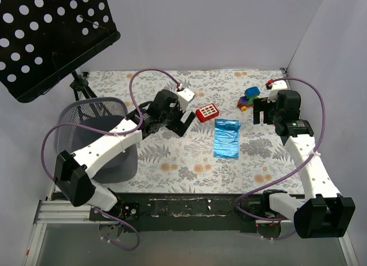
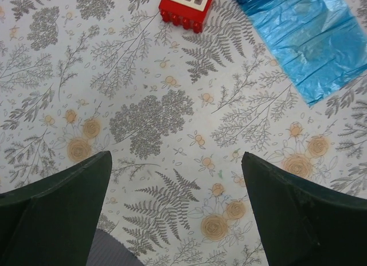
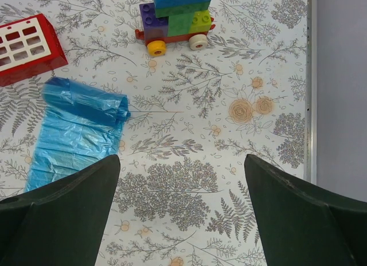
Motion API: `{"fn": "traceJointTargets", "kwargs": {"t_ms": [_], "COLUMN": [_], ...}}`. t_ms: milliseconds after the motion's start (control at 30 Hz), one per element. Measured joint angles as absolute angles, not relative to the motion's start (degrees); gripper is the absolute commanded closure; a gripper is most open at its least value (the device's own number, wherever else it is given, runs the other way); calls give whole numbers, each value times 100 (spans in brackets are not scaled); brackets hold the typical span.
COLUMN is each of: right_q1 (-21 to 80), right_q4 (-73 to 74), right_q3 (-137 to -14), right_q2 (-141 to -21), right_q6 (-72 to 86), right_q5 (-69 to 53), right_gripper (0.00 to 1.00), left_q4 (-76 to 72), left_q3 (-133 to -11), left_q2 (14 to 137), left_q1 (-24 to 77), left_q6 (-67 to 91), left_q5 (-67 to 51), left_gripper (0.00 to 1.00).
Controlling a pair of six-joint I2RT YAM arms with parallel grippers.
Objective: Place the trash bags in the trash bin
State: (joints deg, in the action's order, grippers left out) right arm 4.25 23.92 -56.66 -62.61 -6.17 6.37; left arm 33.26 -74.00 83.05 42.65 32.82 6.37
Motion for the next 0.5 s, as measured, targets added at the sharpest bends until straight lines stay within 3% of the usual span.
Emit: {"fn": "traceJointTargets", "kwargs": {"t_ms": [100, 167, 200, 500], "right_q1": [425, 425, 425, 425], "right_q4": [2394, 2394, 2392, 2388], "right_q3": [-5666, -5666, -5666, -5511], "right_q2": [-6259, -6257, -6257, -6099], "right_q6": [-615, -626, -637, -934], "right_q5": [635, 635, 637, 331], "right_gripper": [2, 4, 4, 13], "left_q4": [3376, 3450, 3505, 4584], "left_q3": [-7522, -7529, -7472, -6698], "left_q2": [8385, 8466, 8488, 8318], "left_q1": [4298, 4307, 4309, 4327], "left_q6": [3378, 3358, 3262, 1885], "left_q5": [360, 117, -3, 624], "left_gripper": [7, 26, 30, 33]}}
